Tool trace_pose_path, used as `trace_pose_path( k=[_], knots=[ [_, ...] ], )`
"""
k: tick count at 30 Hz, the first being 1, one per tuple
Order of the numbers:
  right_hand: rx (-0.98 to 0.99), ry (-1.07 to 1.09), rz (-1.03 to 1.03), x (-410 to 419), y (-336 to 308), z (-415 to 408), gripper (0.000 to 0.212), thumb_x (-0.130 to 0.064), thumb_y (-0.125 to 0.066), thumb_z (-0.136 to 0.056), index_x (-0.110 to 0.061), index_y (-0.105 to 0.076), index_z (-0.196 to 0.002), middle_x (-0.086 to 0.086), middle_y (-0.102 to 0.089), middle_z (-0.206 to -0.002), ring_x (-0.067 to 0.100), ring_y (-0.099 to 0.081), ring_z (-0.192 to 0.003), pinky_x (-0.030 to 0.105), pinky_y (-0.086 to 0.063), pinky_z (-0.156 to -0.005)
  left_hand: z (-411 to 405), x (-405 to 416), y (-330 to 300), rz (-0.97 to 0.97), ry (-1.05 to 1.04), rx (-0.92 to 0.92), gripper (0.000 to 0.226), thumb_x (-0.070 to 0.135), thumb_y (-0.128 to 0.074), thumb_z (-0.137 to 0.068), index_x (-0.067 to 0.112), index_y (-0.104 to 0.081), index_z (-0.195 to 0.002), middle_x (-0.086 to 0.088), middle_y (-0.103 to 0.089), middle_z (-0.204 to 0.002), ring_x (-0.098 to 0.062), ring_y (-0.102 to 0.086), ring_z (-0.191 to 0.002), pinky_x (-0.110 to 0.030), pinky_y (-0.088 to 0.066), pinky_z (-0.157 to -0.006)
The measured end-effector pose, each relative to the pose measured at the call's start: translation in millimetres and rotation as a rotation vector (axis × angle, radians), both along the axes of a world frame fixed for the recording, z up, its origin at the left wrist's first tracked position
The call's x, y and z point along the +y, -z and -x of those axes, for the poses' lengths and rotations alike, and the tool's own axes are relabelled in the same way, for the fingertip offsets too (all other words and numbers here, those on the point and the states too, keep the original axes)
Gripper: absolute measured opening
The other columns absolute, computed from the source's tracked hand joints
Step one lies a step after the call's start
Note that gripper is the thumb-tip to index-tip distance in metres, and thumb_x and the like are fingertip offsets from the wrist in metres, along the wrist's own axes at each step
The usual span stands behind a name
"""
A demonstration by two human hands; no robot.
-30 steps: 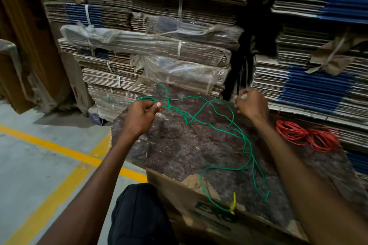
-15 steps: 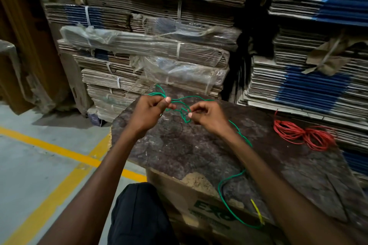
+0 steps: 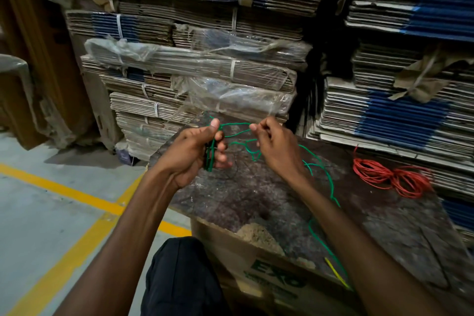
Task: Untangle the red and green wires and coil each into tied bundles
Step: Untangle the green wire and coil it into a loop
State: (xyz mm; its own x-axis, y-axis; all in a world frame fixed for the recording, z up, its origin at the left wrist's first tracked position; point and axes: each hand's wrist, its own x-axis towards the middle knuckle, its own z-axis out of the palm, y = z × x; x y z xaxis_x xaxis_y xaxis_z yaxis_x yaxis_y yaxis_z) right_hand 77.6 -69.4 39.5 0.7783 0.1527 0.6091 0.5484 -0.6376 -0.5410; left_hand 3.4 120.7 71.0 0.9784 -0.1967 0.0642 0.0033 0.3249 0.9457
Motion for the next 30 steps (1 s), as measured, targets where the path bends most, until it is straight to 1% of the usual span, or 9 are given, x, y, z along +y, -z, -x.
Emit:
trace_pose_path(
  k=[4,8,11,14,17,20,24,28,30],
  knots=[
    [-0.030,-0.049,0.009,-10,1,1,0.038,-0.049,-0.064,-0.088,-0.015,-0.060,-0.071,-0.003,-0.047,-0.052,0.010,-0.042,-0.051,0.030,-0.030,-0.052,3,2,-4,0.119,0.011,0.064,0.028,0.039,-0.044,-0.094,0.019,-0.046,-0.074,0.009,-0.038,-0.051,-0.005,-0.038,-0.038,-0.035,-0.058,-0.065],
    [-0.004,-0.139,0.110,-19,10,1,0.037,-0.046,-0.074,-0.081,-0.017,-0.057,-0.067,-0.001,-0.050,-0.054,0.013,-0.046,-0.051,0.034,-0.039,-0.053,-1,4,-7,0.352,0.061,0.071,0.030,0.038,-0.041,-0.092,0.020,-0.051,-0.069,0.007,-0.047,-0.053,-0.006,-0.052,-0.044,-0.034,-0.060,-0.061],
    [0.075,-0.153,0.168,-21,21,4,0.042,-0.049,-0.068,-0.083,-0.013,-0.055,-0.066,0.002,-0.050,-0.054,0.014,-0.047,-0.052,0.038,-0.041,-0.054,-8,3,-7,0.483,0.047,0.002,0.036,0.030,-0.039,-0.095,0.020,-0.057,-0.066,-0.002,-0.072,-0.079,-0.018,-0.072,-0.074,-0.041,-0.060,-0.064],
    [0.248,-0.220,0.132,-17,31,10,0.042,-0.053,-0.060,-0.088,-0.015,-0.060,-0.069,-0.002,-0.065,-0.060,0.014,-0.055,-0.054,0.038,-0.046,-0.057,-17,3,-12,0.540,0.101,-0.111,0.035,0.031,-0.043,-0.090,0.022,-0.062,-0.063,-0.013,-0.067,-0.120,-0.027,-0.067,-0.106,-0.049,-0.058,-0.078],
    [0.384,-0.263,0.053,-12,38,17,0.042,-0.050,-0.058,-0.090,-0.018,-0.055,-0.064,-0.001,-0.070,-0.062,0.004,-0.047,-0.045,0.034,-0.040,-0.049,-28,5,-18,0.559,0.139,-0.240,0.016,0.035,-0.072,-0.076,0.024,-0.064,-0.068,-0.013,-0.060,-0.132,-0.031,-0.061,-0.114,-0.060,-0.050,-0.090],
    [0.464,-0.273,0.022,-14,41,20,0.041,-0.034,-0.065,-0.092,-0.017,-0.050,-0.058,-0.005,-0.065,-0.055,-0.002,-0.040,-0.040,0.020,-0.028,-0.046,-36,2,-22,0.528,0.120,-0.290,0.021,0.039,-0.080,-0.069,0.025,-0.064,-0.069,-0.008,-0.056,-0.137,-0.028,-0.062,-0.107,-0.065,-0.048,-0.083],
    [0.601,-0.261,0.015,-23,54,23,0.042,-0.036,-0.067,-0.090,-0.013,-0.055,-0.057,-0.006,-0.063,-0.049,0.009,-0.053,-0.047,0.023,-0.031,-0.047,-41,3,-32,0.530,-0.011,-0.310,0.021,0.040,-0.079,-0.071,0.025,-0.066,-0.067,-0.005,-0.058,-0.136,-0.021,-0.058,-0.099,-0.056,-0.052,-0.076],
    [0.579,-0.237,-0.125,-34,52,34,0.033,-0.029,-0.068,-0.090,-0.016,-0.059,-0.061,-0.002,-0.060,-0.050,0.003,-0.049,-0.040,0.021,-0.035,-0.047,-47,3,-44,0.535,-0.313,-0.322,0.043,0.023,-0.037,-0.104,0.018,-0.057,-0.067,-0.021,-0.046,-0.139,-0.014,-0.057,-0.115,-0.033,-0.043,-0.099],
    [0.521,-0.246,-0.218,-36,43,40,0.028,-0.022,-0.067,-0.091,-0.017,-0.060,-0.065,-0.003,-0.055,-0.049,-0.002,-0.046,-0.039,0.018,-0.034,-0.045,-52,2,-44,0.356,-0.389,-0.343,0.037,0.025,-0.036,-0.105,0.016,-0.050,-0.072,-0.020,-0.051,-0.139,-0.013,-0.048,-0.131,-0.030,-0.034,-0.109]
  ],
)
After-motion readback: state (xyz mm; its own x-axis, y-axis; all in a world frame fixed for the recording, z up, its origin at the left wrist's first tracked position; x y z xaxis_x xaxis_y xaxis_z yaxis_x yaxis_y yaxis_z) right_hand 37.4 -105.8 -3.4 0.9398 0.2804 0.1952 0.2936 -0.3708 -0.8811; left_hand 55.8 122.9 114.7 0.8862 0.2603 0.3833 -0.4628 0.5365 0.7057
